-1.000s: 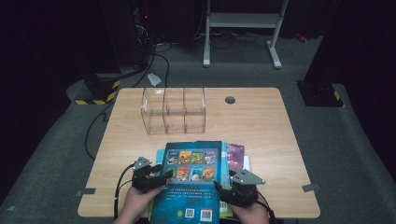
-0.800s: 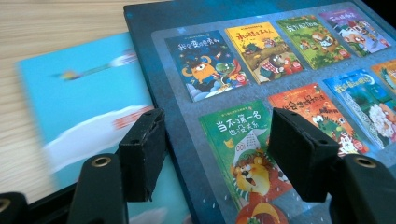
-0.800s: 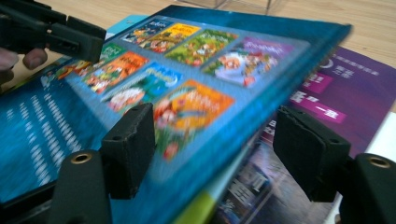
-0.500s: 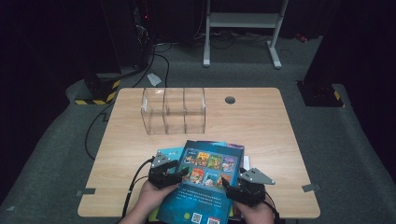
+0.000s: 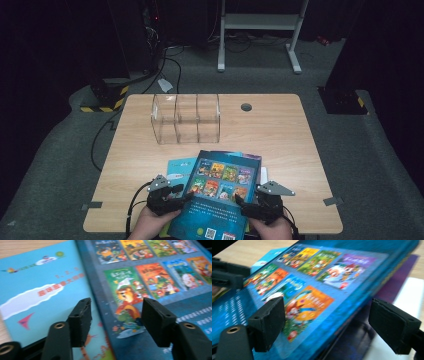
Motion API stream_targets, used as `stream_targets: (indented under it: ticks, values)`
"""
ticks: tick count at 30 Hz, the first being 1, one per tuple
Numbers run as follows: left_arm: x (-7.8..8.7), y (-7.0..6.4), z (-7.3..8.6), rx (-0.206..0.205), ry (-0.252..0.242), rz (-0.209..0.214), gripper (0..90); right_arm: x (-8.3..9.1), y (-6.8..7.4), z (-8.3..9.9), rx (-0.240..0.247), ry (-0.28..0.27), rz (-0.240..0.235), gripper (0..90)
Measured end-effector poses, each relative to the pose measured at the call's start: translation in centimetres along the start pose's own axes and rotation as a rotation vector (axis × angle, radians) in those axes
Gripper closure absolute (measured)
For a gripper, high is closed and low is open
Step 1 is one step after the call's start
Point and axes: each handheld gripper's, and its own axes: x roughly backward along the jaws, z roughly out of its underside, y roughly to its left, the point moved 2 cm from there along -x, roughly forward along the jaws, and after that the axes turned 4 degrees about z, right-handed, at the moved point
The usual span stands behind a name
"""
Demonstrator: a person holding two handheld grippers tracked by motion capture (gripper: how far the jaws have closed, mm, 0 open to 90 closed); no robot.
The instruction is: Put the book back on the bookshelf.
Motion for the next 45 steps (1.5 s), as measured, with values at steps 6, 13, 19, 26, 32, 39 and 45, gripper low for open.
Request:
stream_targets:
  ticks: [6, 13, 19, 26, 32, 39, 45]
  values:
    - [-0.5, -0.2, -0.4, 0.015, 0.003, -0.017, 45.5, -0.2, 0.4, -0.3, 0.013, 0.024, -0.014, 16.2]
    - [-1.6, 0.1, -1.6, 0.021, -0.006, -0.014, 46.0, -1.2, -0.6, -2.2, 0.007, 0.028, 0.006, 16.1]
    - [-3.2, 0.1, -3.5, -0.005, 0.0, -0.057, 46.3, -2.2, -2.7, -4.5, 0.004, 0.037, 0.018, 17.9]
    - [-2.5, 0.2, -2.5, -0.008, -0.011, -0.07, 37.8, -1.4, -2.9, -3.1, 0.002, 0.022, 0.031, 21.8]
    - [-1.7, 0.2, -1.5, 0.038, -0.011, -0.017, 37.4, 0.3, -0.7, -0.6, 0.0, 0.027, -0.009, 17.9]
    - [-1.6, 0.1, -1.3, 0.029, -0.019, -0.019, 36.6, 0.2, -0.6, 0.0, -0.024, 0.013, -0.043, 16.8]
    - [-1.6, -0.2, -1.2, 0.04, -0.024, -0.004, 43.5, -0.2, -0.4, -0.2, -0.039, 0.022, -0.065, 20.5]
